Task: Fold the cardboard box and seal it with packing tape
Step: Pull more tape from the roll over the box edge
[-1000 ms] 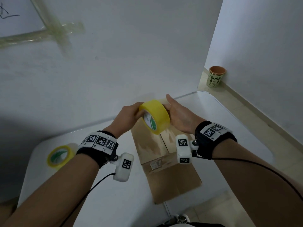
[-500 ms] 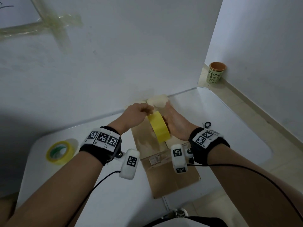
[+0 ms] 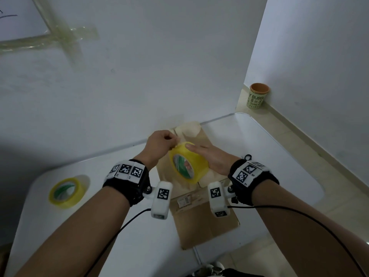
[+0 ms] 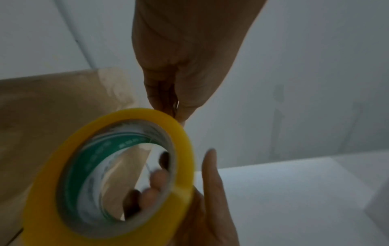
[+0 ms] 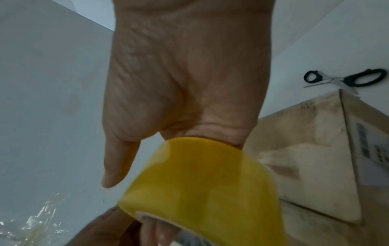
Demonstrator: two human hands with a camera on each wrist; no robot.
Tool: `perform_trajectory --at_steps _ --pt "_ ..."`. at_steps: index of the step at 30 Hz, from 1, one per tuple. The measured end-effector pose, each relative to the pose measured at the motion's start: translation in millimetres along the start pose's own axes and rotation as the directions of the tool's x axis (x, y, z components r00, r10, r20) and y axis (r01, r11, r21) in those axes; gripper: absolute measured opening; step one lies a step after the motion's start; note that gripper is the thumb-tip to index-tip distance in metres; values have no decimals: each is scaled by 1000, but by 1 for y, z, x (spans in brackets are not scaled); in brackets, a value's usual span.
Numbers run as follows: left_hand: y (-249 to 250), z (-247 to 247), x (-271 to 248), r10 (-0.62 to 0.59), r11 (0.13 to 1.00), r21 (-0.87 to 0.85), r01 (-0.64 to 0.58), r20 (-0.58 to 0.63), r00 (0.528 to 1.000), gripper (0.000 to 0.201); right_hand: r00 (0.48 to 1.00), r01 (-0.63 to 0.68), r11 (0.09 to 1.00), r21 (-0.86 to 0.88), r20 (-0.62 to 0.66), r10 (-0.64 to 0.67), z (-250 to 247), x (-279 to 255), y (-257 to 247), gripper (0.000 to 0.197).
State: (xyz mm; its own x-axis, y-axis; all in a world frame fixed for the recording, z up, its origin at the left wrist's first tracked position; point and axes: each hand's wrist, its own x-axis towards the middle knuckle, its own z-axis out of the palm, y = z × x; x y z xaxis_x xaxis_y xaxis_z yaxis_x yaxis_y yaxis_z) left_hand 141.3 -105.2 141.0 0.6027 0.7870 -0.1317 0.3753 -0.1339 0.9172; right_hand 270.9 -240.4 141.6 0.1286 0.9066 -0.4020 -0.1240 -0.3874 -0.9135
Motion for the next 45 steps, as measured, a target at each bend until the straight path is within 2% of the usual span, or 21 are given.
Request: perform_trajectory --at_steps 3,6,8,10,14,17,19,21,22,24,25,27,29,31,33,35,37,39,42,43,45 --pt "-16 -3 2 -97 987 -130 95 -10 995 17 1000 21 1000 -4 -4 -21 -4 -7 -5 39" --pt "-20 3 -1 -121 976 -190 105 -74 990 17 998 37 964 -264 -35 -48 -9 -7 -17 50" --pt "-22 7 -4 -119 972 -217 87 -138 983 19 998 38 834 -550 -23 -60 -14 -7 -25 57" --pt "-25 11 -9 -122 970 -232 77 -186 975 18 999 -1 634 -773 -25 -28 -19 -8 -33 60" --pt "-36 17 -26 -167 950 -305 74 -291 942 21 996 -78 399 -914 -87 -6 -28 -14 -31 55" --pt "-40 21 -37 -188 943 -325 74 -334 924 22 991 -133 316 -939 -134 19 -40 -18 -22 68" --pt "-44 25 -45 -212 937 -336 99 -321 923 22 987 -151 428 -891 -110 119 -43 -25 -22 69" --pt "-54 29 -58 -251 911 -389 137 -260 932 24 959 -187 684 -705 20 282 -43 -37 -26 49" --pt "-59 29 -65 -267 893 -424 153 -224 937 24 928 -240 772 -588 93 360 -42 -41 -26 37" --pt "-69 30 -79 -294 856 -489 168 -193 936 18 878 -313 797 -516 164 450 -42 -48 -21 29" --pt "-74 31 -84 -308 843 -511 166 -206 929 14 878 -293 752 -590 144 456 -43 -46 -14 36" --pt "-82 36 -92 -335 837 -522 165 -251 908 10 919 -153 515 -844 71 389 -42 -40 -3 56" --pt "-88 44 -98 -362 834 -522 176 -278 890 11 949 -67 243 -968 13 314 -37 -41 2 54" --pt "-94 51 -106 -376 823 -542 169 -298 877 14 964 -56 125 -991 -22 264 -32 -43 6 50" --pt "-97 49 -113 -376 819 -554 150 -321 869 15 974 -95 113 -989 -68 215 -35 -45 11 50" --pt "-100 44 -117 -362 818 -556 149 -294 885 13 972 -159 108 -981 -137 189 -39 -48 14 62" --pt "-105 40 -121 -369 810 -558 181 -244 897 11 961 -198 158 -967 -160 226 -42 -53 10 71" --pt "-112 42 -126 -399 796 -564 220 -216 891 10 944 -221 255 -941 -141 297 -44 -55 6 68" --pt "-121 46 -133 -433 774 -586 241 -211 877 9 893 -276 518 -810 -17 449 -47 -57 6 27" --pt "-123 47 -135 -441 769 -592 242 -217 871 9 881 -284 529 -799 1 473 -47 -56 8 24" --pt "-128 47 -139 -450 760 -605 239 -224 865 11 891 -258 427 -867 -42 452 -45 -55 9 33"
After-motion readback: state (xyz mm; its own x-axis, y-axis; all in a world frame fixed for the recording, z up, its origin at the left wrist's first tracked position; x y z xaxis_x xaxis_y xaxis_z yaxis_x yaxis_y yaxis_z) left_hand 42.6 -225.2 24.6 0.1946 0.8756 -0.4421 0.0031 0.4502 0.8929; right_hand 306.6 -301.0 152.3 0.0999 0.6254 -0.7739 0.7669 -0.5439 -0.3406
